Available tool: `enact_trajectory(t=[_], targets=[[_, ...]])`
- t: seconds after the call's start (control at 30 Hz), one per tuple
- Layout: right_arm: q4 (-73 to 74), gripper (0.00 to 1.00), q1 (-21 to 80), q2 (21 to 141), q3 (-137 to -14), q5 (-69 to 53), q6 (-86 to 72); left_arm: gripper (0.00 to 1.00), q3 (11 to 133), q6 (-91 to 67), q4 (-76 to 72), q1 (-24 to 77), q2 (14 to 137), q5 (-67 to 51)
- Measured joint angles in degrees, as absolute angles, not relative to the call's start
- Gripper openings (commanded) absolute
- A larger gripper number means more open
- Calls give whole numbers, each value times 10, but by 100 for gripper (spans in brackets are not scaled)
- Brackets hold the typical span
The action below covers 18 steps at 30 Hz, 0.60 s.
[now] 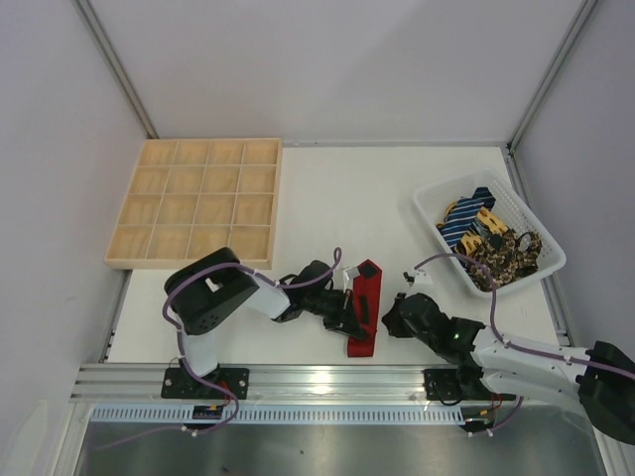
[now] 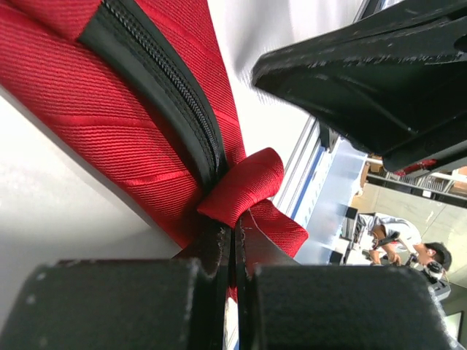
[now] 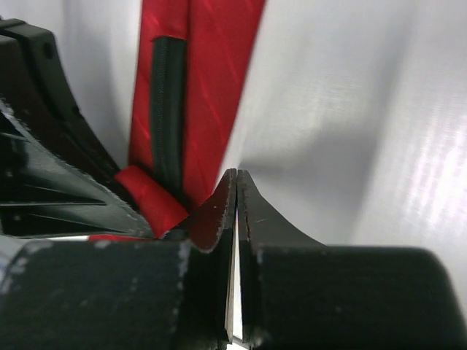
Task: Roll the ties
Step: Roll the tie
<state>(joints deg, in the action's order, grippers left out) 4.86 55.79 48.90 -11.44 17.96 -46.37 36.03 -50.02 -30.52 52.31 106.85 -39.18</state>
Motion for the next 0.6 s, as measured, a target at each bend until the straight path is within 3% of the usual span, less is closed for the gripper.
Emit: enact_trajectory(t=[0.53, 0.57, 0.6], targets=[[-215, 1, 547, 669, -103, 25, -482, 0, 269, -523, -346, 513, 1016, -379], [-213, 5, 547, 670, -105, 21, -478, 0, 262, -525, -348, 512, 1011, -378], [-211, 20, 546, 670, -107, 19, -472, 0, 258, -526, -350, 511, 1009, -377]])
